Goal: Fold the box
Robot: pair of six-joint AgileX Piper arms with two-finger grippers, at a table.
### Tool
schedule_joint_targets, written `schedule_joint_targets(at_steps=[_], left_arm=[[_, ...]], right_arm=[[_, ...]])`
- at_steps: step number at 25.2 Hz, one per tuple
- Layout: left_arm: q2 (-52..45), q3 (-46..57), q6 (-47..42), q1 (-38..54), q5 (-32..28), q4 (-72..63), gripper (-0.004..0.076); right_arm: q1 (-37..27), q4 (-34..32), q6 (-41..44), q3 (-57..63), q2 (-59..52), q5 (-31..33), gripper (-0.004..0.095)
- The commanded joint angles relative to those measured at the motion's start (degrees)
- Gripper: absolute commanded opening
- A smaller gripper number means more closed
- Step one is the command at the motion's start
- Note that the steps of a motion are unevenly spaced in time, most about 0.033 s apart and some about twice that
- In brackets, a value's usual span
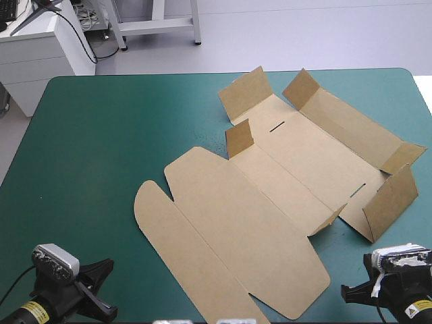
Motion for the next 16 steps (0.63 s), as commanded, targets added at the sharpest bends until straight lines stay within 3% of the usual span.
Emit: schedule_joint_targets(at_steps=[1,16], left_arm=[[0.7,-1.9,-0.5,-0.2,-3.4,-1.5,-0.0008],[0.7,-1.9,-0.4,-0.2,-3.4,-1.5,-0.0008]], right_arm=[[0.1,0.6,-0.3,-4.8,5.3,-1.9,-0.0019],[0.1,2.2,9.3,-30.9,31.4,5.2,-0.0010]])
